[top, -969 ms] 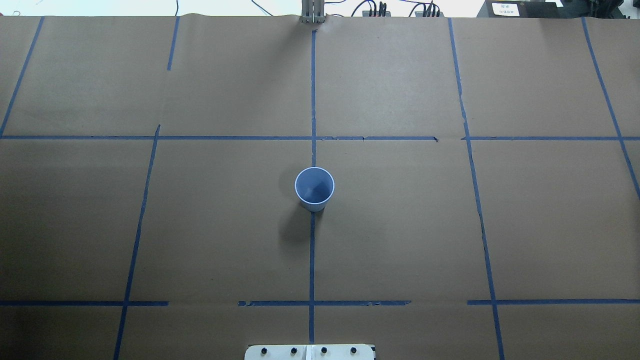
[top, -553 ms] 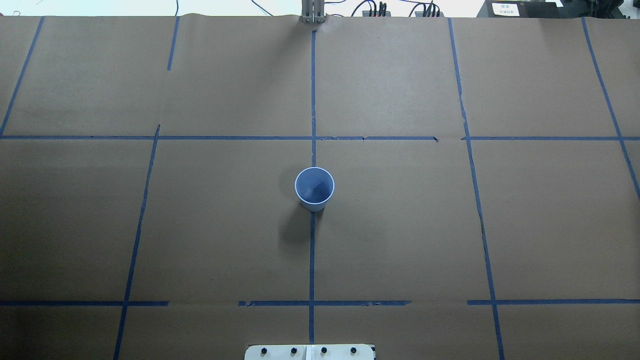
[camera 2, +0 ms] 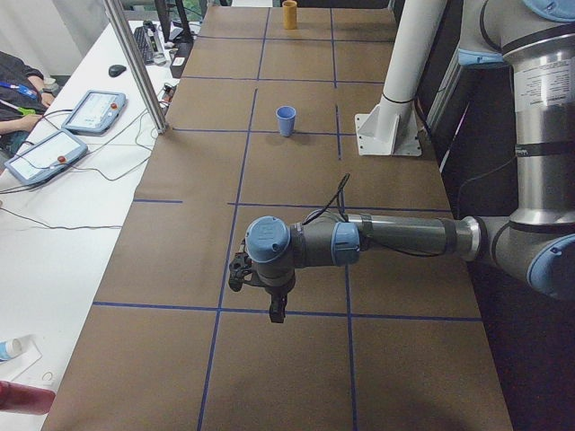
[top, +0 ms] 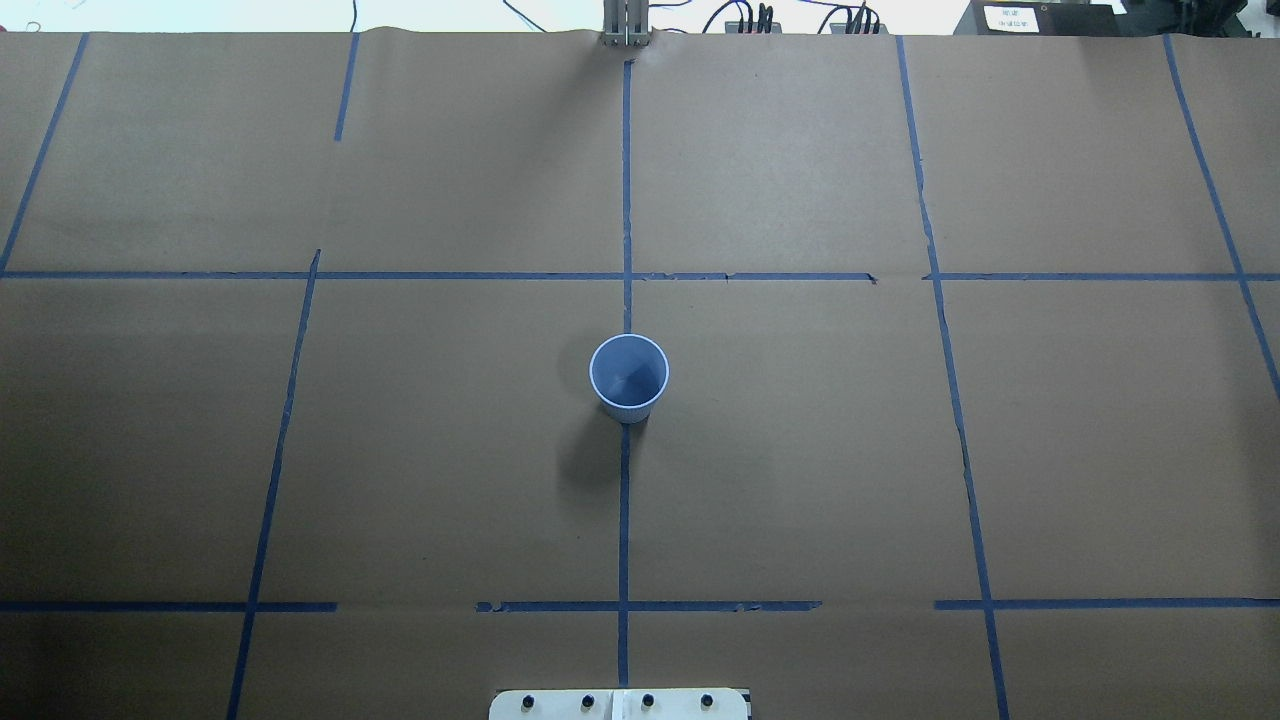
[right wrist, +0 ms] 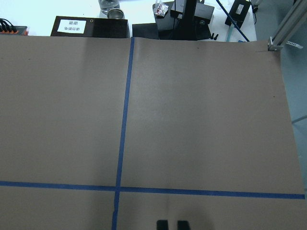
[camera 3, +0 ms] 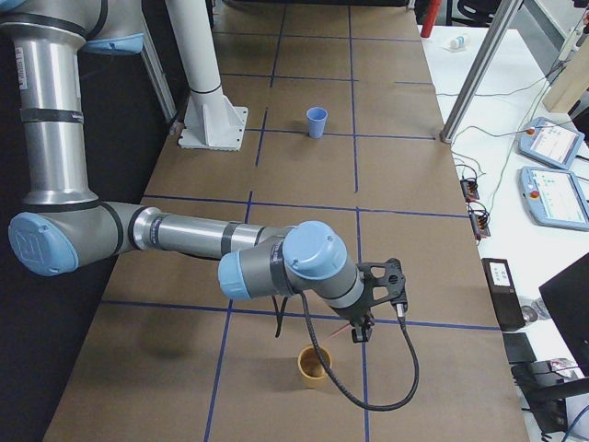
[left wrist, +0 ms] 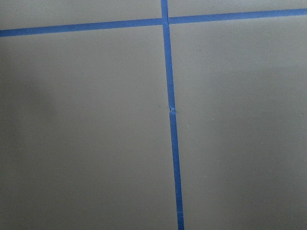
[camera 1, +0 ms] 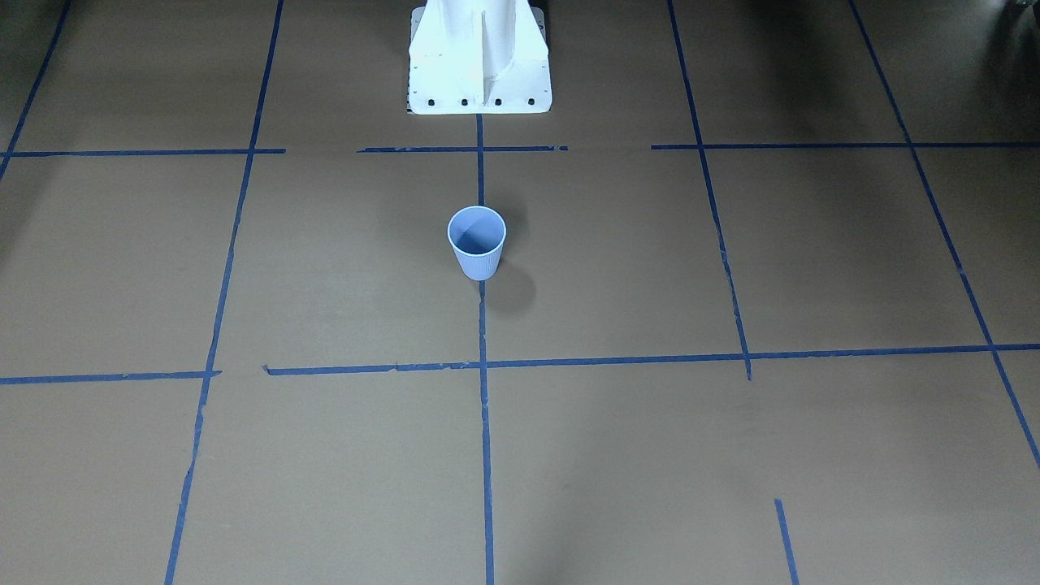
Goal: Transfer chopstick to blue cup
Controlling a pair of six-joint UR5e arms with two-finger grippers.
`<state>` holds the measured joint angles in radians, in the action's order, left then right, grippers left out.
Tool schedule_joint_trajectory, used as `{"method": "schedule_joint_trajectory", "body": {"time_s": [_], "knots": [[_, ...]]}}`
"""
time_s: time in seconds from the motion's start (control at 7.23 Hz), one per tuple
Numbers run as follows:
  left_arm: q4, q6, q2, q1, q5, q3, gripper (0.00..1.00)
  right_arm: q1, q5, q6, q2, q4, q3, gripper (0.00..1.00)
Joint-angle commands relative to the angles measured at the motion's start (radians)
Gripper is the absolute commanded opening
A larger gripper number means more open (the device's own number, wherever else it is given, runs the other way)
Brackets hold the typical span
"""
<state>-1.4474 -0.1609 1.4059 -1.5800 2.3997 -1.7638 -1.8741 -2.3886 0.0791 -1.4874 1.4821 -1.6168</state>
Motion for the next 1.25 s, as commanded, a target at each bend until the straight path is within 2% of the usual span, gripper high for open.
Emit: {"method": "schedule_joint_trajectory", "body": {"time_s": [0.0, 0.28, 0.42, 0.83, 1.11], "knots": [[-0.001, 0.000, 0.002, 0.002, 0.004, 0.013, 1.00, 0.050, 0.002, 0.027, 0.099, 0.255, -0.057, 0.00], [-0.010, -0.002, 0.005, 0.002, 0.001, -0.005, 1.00, 0.171, -0.045, -0.069, 0.148, 0.283, -0.063, 0.00], [-0.019, 0.001, -0.002, 0.002, -0.005, 0.027, 1.00, 0.243, -0.076, -0.156, 0.162, 0.283, -0.101, 0.00], [-0.018, 0.007, -0.005, 0.002, -0.016, 0.012, 1.00, 0.523, -0.032, -0.668, 0.283, 0.282, -0.271, 0.00], [-0.018, 0.007, -0.008, 0.002, -0.011, 0.004, 1.00, 0.706, 0.046, -1.023, 0.423, 0.283, -0.298, 0.00]]}}
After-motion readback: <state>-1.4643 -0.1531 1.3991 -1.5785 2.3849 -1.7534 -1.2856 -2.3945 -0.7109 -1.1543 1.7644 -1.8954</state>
